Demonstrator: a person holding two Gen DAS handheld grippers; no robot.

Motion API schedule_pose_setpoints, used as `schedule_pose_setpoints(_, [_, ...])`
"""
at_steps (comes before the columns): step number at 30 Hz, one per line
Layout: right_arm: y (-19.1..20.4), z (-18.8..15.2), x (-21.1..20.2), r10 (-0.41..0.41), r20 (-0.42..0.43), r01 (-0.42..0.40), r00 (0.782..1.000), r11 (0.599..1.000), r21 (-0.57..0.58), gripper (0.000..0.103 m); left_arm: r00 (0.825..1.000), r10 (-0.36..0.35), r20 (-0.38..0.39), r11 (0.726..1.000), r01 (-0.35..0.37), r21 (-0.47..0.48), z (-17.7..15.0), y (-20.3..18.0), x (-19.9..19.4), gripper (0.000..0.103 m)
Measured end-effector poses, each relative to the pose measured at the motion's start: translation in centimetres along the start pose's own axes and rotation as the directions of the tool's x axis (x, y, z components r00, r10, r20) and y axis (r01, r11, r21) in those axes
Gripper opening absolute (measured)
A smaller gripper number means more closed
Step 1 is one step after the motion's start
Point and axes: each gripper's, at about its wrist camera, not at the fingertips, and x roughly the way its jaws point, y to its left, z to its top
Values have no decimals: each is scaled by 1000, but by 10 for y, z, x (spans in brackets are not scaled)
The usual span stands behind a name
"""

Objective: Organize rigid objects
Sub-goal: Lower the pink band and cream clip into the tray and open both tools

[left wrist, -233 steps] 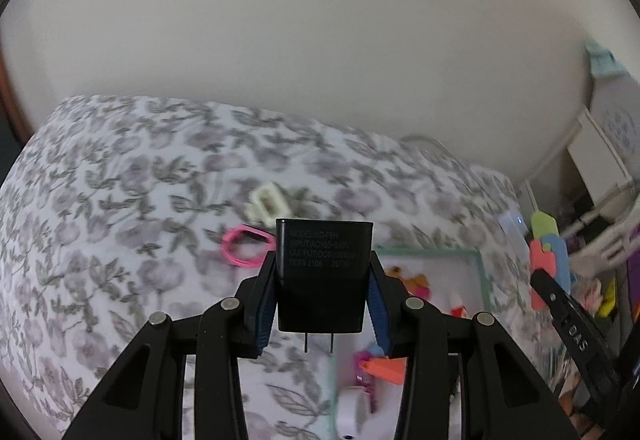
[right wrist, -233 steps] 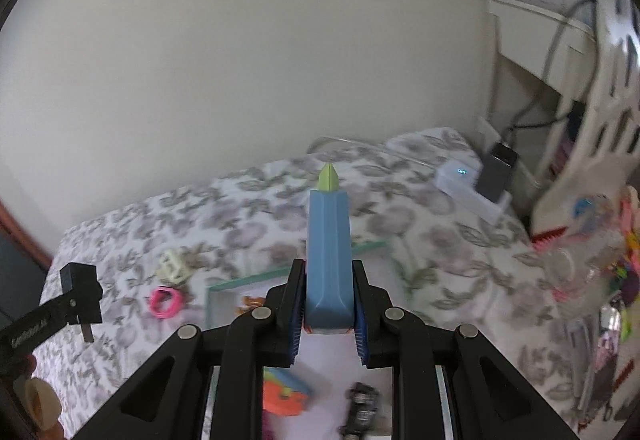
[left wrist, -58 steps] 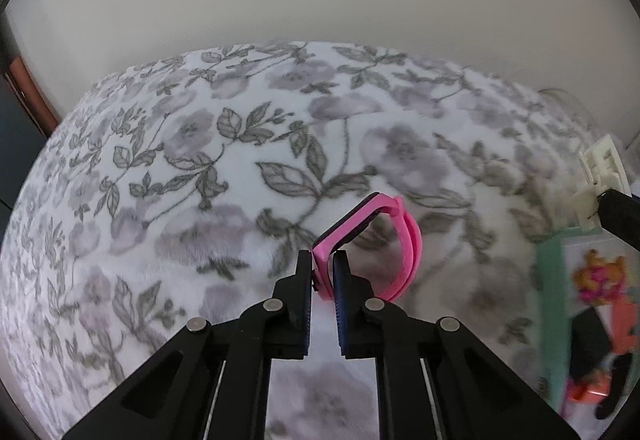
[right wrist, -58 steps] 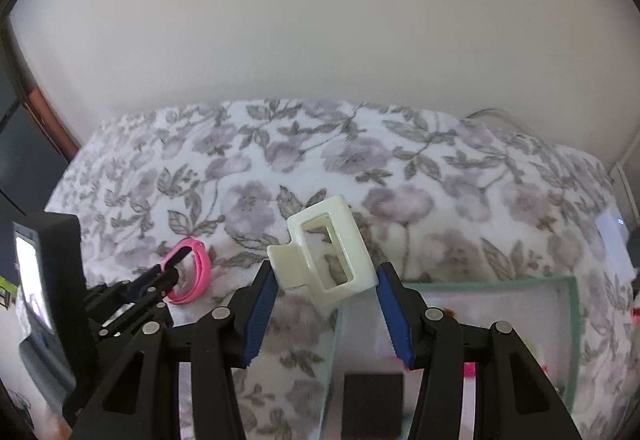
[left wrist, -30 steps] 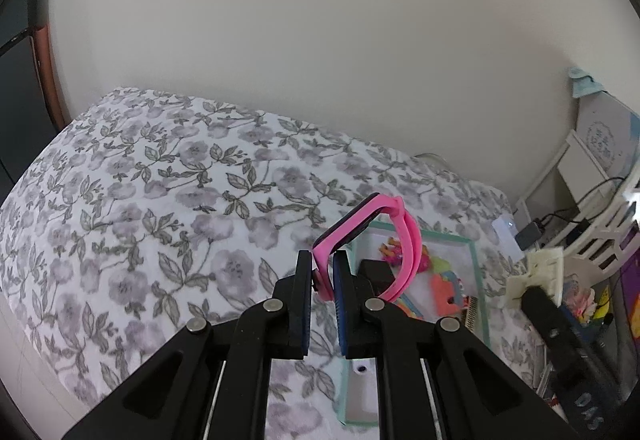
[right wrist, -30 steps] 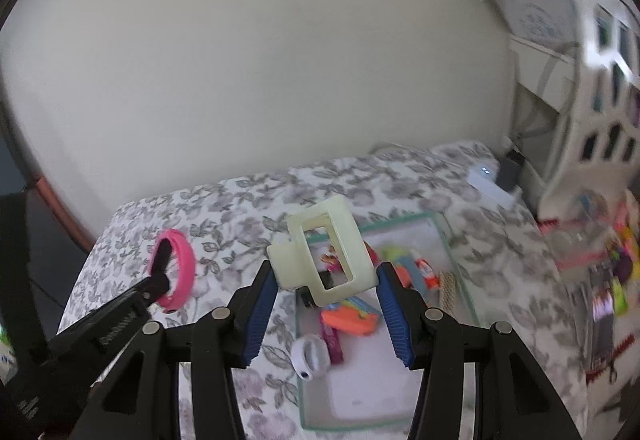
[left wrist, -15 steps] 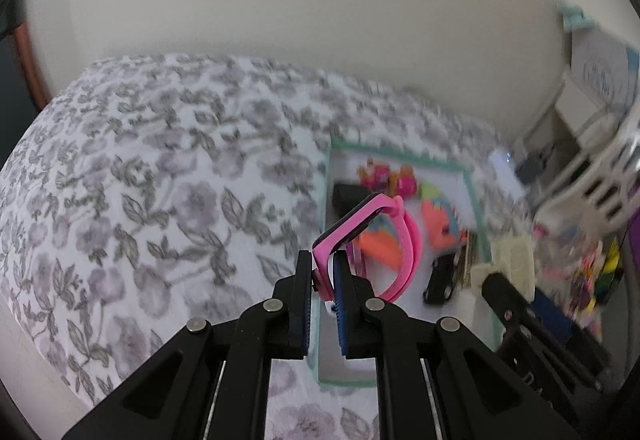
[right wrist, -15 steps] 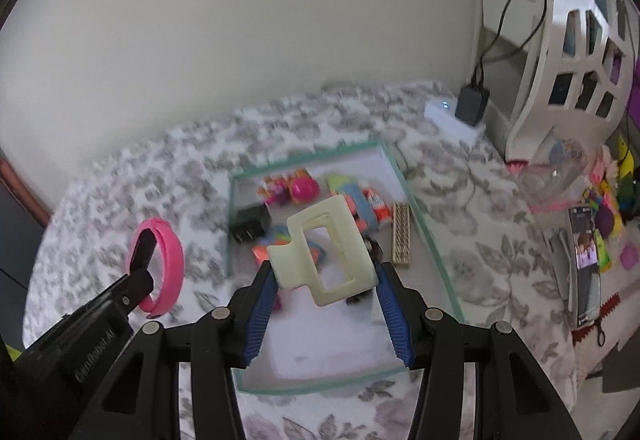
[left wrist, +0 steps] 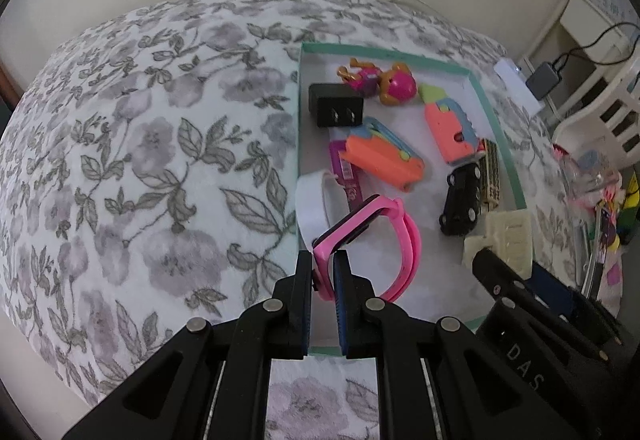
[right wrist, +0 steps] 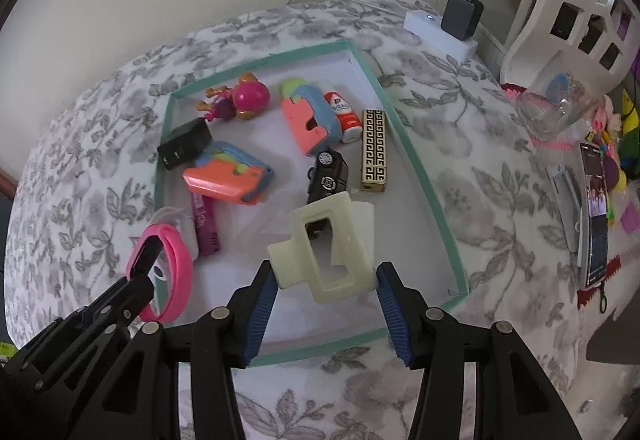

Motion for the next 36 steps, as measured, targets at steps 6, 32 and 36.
schedule_pose_setpoints(6, [2,-1,4,-14,-23,13,1000,1000,-9,55,1000,7,-27,1000,-7,4,0,0,7,12])
schedule_pose_setpoints(32, [0,2,-14,-29,23,29,999,1000,1,65,1000,-3,-5,998,3,-60,5,14,-9,44])
schedule_pose_setpoints(36, [3,2,-13,-24,25,24,999,1000,-11,65,999,51,11,995,-50,-91,7,27,-13,63])
